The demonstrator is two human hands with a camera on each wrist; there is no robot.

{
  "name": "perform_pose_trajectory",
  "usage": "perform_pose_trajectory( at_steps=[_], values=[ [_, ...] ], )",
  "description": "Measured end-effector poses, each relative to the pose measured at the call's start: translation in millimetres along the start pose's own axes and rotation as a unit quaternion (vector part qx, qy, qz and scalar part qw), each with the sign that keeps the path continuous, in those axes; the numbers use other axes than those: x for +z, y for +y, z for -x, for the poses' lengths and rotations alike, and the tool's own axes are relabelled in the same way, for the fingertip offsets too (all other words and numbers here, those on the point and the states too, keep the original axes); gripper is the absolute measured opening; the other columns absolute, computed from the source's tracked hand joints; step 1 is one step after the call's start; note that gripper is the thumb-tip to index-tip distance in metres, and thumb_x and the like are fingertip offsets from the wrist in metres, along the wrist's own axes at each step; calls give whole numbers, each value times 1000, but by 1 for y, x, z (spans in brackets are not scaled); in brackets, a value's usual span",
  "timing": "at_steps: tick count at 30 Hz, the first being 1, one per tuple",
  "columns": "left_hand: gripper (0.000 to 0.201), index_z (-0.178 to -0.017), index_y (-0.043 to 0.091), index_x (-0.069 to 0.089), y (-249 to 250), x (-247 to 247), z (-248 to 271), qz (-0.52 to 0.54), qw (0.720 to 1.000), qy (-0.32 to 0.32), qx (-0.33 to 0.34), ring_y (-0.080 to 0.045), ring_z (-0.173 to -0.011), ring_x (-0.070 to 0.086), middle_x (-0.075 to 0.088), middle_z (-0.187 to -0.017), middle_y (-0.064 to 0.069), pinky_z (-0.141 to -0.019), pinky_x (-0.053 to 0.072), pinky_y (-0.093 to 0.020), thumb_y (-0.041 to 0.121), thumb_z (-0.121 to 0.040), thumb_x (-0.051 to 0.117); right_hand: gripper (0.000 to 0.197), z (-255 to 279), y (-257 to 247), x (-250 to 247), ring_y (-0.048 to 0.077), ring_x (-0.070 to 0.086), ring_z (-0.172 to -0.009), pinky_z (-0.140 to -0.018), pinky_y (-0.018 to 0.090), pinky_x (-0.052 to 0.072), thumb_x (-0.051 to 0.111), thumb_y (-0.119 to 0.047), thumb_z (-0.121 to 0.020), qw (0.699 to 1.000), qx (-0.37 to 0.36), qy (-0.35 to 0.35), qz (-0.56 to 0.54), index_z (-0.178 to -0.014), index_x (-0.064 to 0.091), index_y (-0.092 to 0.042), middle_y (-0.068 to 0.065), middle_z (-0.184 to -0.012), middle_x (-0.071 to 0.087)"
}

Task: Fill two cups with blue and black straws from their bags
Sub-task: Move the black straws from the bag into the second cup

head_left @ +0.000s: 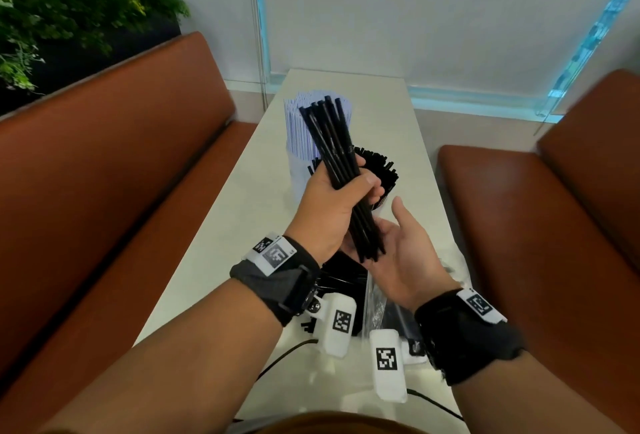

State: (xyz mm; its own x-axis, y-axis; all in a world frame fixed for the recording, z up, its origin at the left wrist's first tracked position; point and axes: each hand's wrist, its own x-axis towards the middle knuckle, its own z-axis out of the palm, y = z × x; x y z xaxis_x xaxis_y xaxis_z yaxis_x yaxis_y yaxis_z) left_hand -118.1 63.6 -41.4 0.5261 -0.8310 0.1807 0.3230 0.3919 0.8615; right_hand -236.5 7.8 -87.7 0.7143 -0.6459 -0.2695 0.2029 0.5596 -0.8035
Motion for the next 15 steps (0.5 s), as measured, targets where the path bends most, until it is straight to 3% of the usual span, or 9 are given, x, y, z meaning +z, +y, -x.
perform_pose_trajectory(
  at_steps=[2,4,6,9,12,15],
  values=[
    [25,-102,14,55,0,-5,-2,8,1000,15,-3,-26,-77,65,64,-78,-6,-79,56,-36,11,-82,71,46,0,-1,-2,28,62,-123,-109,54,44,63,-45,-92,980,-85,-18,182,-130,63,-19,11,-128,67],
    [21,-101,14,55,-2,-7,1,-2,1000,13,-11,-26,-77,66,65,-79,-6,-80,56,-38,7,-86,69,46,2,0,1,28,65,-113,-100,50,51,75,-32,-81,921,-125,-77,361,-124,61,-28,8,-117,70],
    [20,-102,13,57,-7,-9,7,-20,999,5,-25,-26,-79,68,67,-81,-7,-83,57,-41,7,-87,69,29,0,5,4,24,69,-91,-85,49,56,74,-32,-82,865,-137,-92,474,-108,62,-27,5,-97,72],
    [24,-106,13,59,-5,-16,11,-12,999,10,-34,-27,-79,69,69,-83,-7,-84,56,-42,6,-85,71,11,-1,12,4,15,59,-62,-71,50,53,62,-38,-82,830,-149,-23,537,-85,57,-29,-1,-74,67],
    [32,-113,16,62,7,-23,8,13,999,20,-26,-27,-78,68,69,-83,-8,-83,57,-40,7,-83,71,10,-1,17,3,17,63,-67,-71,45,55,60,-38,-87,808,-151,-10,570,-86,54,-29,1,-79,70],
    [15,-99,17,67,16,-26,5,-22,1000,13,-12,-23,-70,63,63,-74,-6,-75,56,-37,8,-87,67,24,-6,15,3,12,64,-74,-73,41,55,67,-50,-83,783,-134,-34,606,-95,55,-32,-5,-84,69]
  ],
)
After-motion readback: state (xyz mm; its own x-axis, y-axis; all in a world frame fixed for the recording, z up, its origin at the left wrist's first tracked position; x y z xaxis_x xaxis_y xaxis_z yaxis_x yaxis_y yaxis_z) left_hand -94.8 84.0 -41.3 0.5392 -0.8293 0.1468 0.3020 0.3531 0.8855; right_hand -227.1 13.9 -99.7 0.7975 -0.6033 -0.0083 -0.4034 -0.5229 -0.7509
